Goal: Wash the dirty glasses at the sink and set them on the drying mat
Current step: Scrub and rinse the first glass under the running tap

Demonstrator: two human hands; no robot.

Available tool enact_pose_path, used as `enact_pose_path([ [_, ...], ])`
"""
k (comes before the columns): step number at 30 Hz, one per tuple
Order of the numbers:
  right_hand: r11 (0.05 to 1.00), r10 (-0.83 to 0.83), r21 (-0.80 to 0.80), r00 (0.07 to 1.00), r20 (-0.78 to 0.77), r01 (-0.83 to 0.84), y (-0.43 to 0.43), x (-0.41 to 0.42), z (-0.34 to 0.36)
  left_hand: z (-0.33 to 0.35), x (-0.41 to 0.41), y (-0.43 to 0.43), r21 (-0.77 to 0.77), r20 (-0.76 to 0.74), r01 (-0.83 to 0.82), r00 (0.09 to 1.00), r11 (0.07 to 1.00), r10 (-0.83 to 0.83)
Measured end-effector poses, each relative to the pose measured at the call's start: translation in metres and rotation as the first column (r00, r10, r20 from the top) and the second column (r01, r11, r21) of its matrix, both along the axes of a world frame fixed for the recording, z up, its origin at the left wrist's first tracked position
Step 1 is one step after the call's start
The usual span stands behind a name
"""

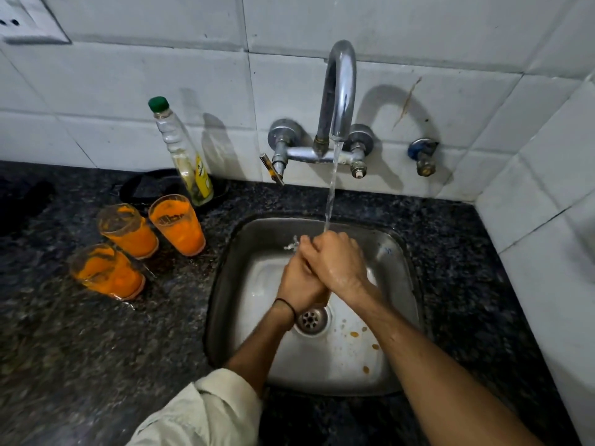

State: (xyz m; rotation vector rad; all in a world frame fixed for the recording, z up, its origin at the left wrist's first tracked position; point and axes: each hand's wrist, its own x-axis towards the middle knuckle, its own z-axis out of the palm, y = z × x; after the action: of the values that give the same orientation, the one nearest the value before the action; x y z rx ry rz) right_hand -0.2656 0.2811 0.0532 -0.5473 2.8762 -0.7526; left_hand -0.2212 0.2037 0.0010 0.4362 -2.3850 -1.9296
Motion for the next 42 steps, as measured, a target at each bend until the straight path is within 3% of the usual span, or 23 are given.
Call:
enact_pose_path([
  [2,0.980,0.169,-0.122,0.979,0.116,-0.155,0.008,-0.006,0.001,0.004,0.004,-0.019,0.373,-0.006,0.243,0.966,0.895,-0.260],
  [4,0.960,0.213,-0.220,0.960,0.182,-0.171,0.011,-0.007,0.001,0.008,0.007,-0.029,0.487,0.006,0.326,0.926,0.810,-0.376],
  [5,0.966,0.149,-0.236,0.974,0.169,-0.107,0.010,-0.006,-0.001,0.009,0.006,-0.026,0.384,0.037,0.282,0.947,0.879,-0.320],
  [7,0.976,-0.071,-0.196,0.990,0.124,0.094,0.001,-0.003,-0.004,0.009,0.000,-0.010,-0.066,0.073,0.107,0.992,0.992,-0.103],
  [9,0.979,-0.192,-0.065,0.981,0.038,0.194,-0.008,0.002,-0.005,0.014,0.000,0.008,-0.421,0.029,-0.139,0.986,0.896,0.167],
  [10,0.985,-0.173,-0.018,0.985,-0.016,0.173,-0.009,0.002,-0.005,0.011,0.001,0.012,-0.401,-0.003,-0.173,0.982,0.900,0.188],
  [13,0.997,0.070,-0.016,0.998,0.000,-0.070,0.002,-0.004,0.005,0.011,0.004,-0.008,0.047,0.032,0.097,0.995,0.994,-0.098],
  [15,0.968,0.228,-0.147,0.960,0.162,-0.206,0.011,-0.007,0.010,0.018,0.008,-0.026,0.337,0.007,0.317,0.941,0.887,-0.339],
  [16,0.960,0.231,-0.204,0.955,0.186,-0.192,0.011,-0.007,0.010,0.019,0.008,-0.029,0.344,0.007,0.345,0.929,0.873,-0.370],
  [17,0.964,0.171,-0.232,0.971,0.168,-0.130,0.009,-0.006,0.007,0.020,0.008,-0.027,0.261,0.015,0.314,0.944,0.913,-0.329],
  [19,0.978,-0.061,-0.192,0.993,0.100,0.079,0.000,-0.001,0.002,0.016,0.002,-0.010,-0.144,0.061,0.108,0.993,0.984,-0.101],
  [21,0.980,-0.189,-0.059,0.981,0.035,0.191,-0.011,0.005,-0.001,0.014,0.002,0.011,-0.429,0.034,-0.133,0.986,0.893,0.163],
  [24,0.994,-0.018,0.103,0.999,-0.028,0.021,-0.008,0.003,0.002,0.006,0.002,0.007,-0.098,0.080,-0.085,0.992,0.992,0.093],
  [26,0.987,0.159,0.007,0.982,0.099,-0.160,0.004,-0.005,0.008,0.004,0.005,-0.013,0.250,0.114,0.127,0.981,0.960,-0.159],
  [28,0.968,0.229,-0.148,0.950,0.210,-0.201,0.010,-0.007,0.011,0.007,0.008,-0.025,0.393,0.091,0.241,0.950,0.887,-0.299],
  [29,0.970,0.175,-0.201,0.963,0.204,-0.134,0.009,-0.006,0.009,0.010,0.008,-0.023,0.338,0.108,0.208,0.960,0.918,-0.258],
  [31,0.967,-0.046,-0.238,0.982,0.181,0.089,-0.001,-0.003,0.005,0.012,0.002,-0.008,-0.033,0.133,0.048,0.990,0.998,-0.044],
  [33,0.969,-0.213,-0.094,0.966,0.147,0.228,-0.014,0.004,0.002,0.005,0.000,0.008,-0.384,0.055,-0.146,0.982,0.912,0.181],
  [34,0.973,-0.216,-0.050,0.969,0.116,0.223,-0.017,0.010,0.000,0.000,-0.001,0.010,-0.358,0.002,-0.194,0.978,0.913,0.209],
  [36,0.996,-0.081,-0.041,0.994,0.076,0.084,-0.013,0.022,-0.004,-0.011,-0.003,-0.002,-0.174,-0.045,-0.171,0.985,0.970,0.166],
  [38,0.975,0.220,0.011,0.975,-0.008,-0.220,0.007,0.031,-0.006,-0.015,-0.001,-0.023,-0.095,-0.063,-0.036,0.998,0.995,0.030],
  [40,0.805,0.575,0.200,0.818,-0.027,-0.559,0.037,0.021,-0.005,-0.012,0.004,-0.039,-0.064,-0.074,0.131,0.988,0.989,-0.136],
  [42,0.585,0.754,0.431,0.657,0.023,-0.687,0.054,0.000,-0.006,-0.011,0.009,-0.042,-0.055,-0.063,0.235,0.969,0.971,-0.238],
])
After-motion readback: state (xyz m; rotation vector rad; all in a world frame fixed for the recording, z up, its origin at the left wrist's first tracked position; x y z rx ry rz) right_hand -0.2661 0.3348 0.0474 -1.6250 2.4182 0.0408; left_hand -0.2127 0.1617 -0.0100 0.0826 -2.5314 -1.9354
